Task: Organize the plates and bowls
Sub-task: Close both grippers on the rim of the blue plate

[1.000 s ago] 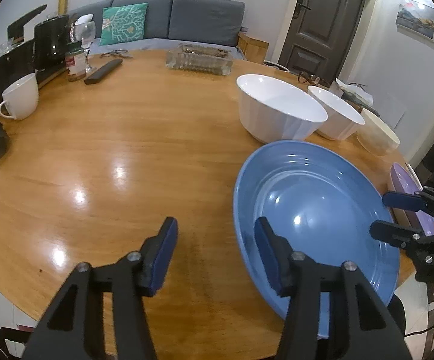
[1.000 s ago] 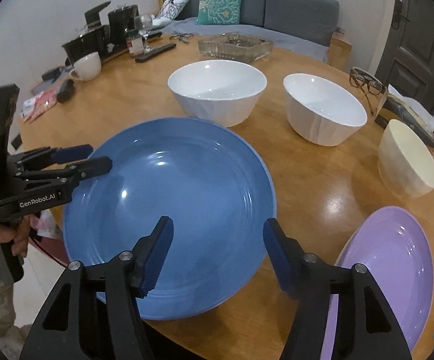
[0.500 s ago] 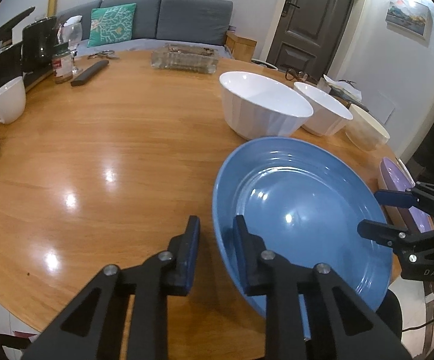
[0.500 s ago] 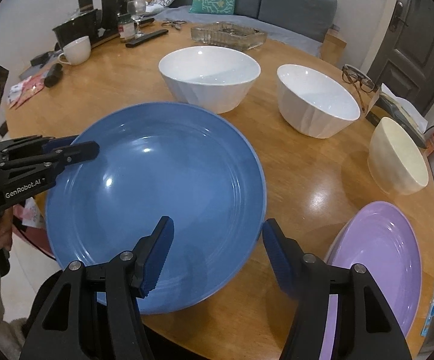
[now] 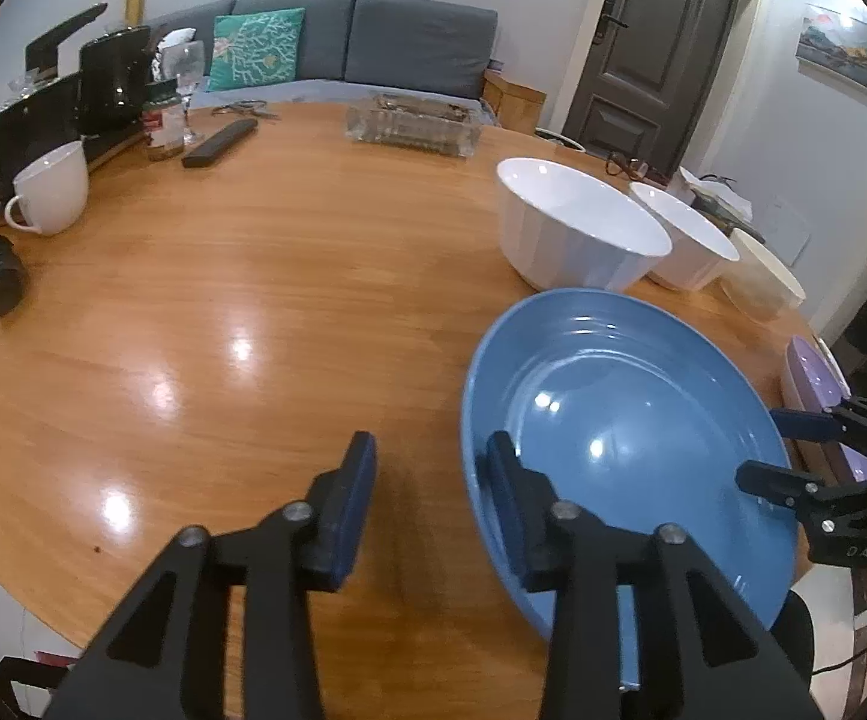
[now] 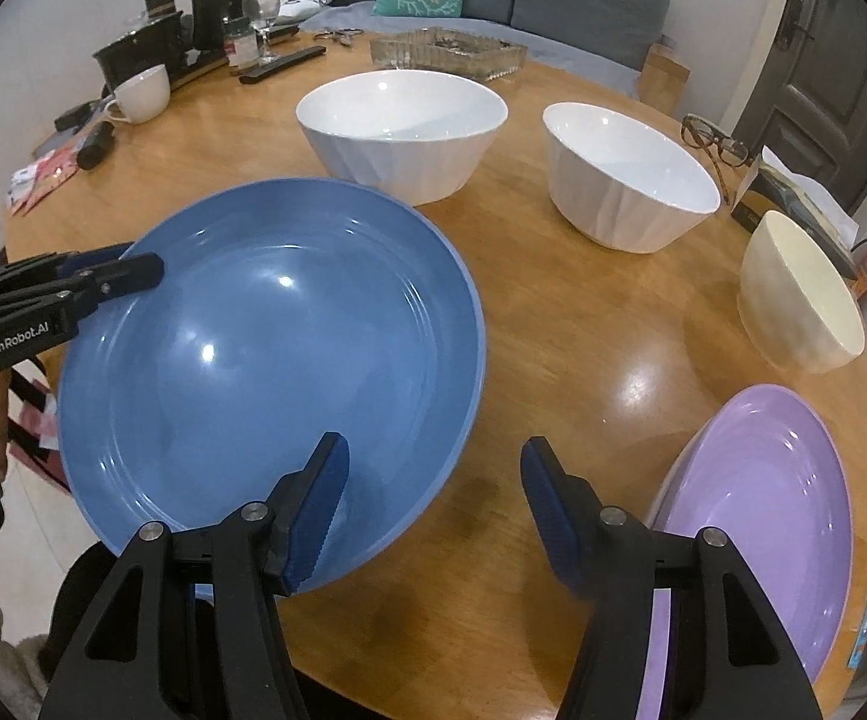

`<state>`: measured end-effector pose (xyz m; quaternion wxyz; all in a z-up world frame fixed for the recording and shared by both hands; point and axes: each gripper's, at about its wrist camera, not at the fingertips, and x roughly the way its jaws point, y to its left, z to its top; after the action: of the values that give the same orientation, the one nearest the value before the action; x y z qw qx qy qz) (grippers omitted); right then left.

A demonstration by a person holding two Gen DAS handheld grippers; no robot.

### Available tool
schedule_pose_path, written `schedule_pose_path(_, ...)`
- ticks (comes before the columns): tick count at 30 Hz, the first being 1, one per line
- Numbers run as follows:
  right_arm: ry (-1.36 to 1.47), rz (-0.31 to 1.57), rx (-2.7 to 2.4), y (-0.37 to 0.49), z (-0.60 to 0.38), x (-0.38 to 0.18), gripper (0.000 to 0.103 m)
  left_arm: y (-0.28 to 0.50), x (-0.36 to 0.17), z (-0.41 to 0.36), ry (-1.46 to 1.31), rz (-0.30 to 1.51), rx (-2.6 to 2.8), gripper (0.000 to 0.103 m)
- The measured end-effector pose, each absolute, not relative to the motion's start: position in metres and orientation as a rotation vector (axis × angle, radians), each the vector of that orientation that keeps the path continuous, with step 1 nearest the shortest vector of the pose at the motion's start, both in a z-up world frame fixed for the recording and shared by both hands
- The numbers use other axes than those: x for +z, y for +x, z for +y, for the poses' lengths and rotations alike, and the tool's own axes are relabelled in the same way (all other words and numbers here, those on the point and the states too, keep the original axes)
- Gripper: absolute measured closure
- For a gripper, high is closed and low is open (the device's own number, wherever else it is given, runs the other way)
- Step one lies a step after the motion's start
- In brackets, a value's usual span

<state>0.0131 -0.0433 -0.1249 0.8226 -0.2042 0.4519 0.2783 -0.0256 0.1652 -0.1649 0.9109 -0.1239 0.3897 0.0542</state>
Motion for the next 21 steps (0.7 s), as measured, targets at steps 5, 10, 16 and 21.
schedule_pose_path(5,-0.424,0.965,0.595,0.015,-0.045,-0.126,0.049,-0.028,-0.165,0.173,-0.267,0.800,0.131,0.054)
schedule_pose_path(10,-0.420,0.967,0.600,0.016,-0.047,-0.128,0.049,-0.029,-0.166,0.172,-0.256,0.802,0.144,0.050)
schedule_pose_path(16,-0.418,0.968,0.607,0.015,-0.046,-0.129,0.049,-0.025,-0.166,0.164,-0.222,0.813,0.156,0.041)
schedule_pose_path(21,-0.422,0.972,0.605,0.015,-0.046,-0.129,0.049,-0.030,-0.166,0.169,-0.247,0.800,0.153,0.038)
